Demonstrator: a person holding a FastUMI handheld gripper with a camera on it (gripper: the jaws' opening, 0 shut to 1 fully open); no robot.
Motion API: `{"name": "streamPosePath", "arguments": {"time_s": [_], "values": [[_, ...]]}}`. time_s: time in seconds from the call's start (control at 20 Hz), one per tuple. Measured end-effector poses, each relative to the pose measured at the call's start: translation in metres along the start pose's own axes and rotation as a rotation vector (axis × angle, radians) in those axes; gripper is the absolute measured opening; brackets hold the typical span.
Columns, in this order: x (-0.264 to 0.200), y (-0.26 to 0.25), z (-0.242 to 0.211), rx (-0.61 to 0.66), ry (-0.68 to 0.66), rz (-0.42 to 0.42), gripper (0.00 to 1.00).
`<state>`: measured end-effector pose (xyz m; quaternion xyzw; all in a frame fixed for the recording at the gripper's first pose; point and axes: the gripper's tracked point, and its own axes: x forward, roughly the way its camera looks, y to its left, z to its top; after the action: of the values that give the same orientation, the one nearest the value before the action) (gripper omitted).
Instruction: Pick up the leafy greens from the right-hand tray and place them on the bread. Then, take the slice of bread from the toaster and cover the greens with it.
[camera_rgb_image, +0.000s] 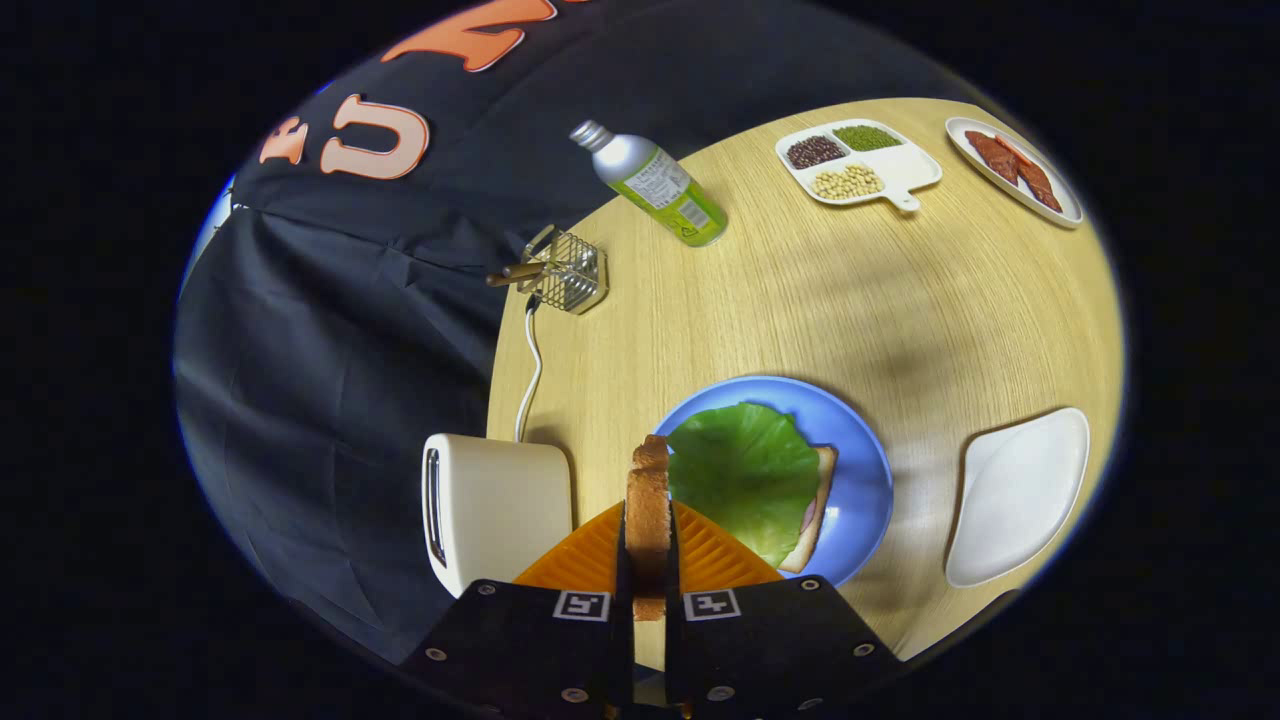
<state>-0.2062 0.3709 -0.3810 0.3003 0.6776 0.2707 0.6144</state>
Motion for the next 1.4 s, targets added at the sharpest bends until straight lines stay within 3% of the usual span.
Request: {"name": "streamPosePath", "arguments": {"time_s": [0.35,0.45,0.8,0.9,1.4], "values": [[0.010,-0.028,-0.001,-0.040,-0.015,-0.048,0.18],[0.011,-0.032,-0.003,-0.050,-0.012,-0.066,0.24],[-0.006,-0.032,0.021,-0.167,-0.125,-0.108,0.75],[-0.019,-0.023,0.035,-0.212,-0.181,-0.107,0.85],[-0.148,0.070,0.110,-0.423,-0.529,-0.004,0.95]]}}
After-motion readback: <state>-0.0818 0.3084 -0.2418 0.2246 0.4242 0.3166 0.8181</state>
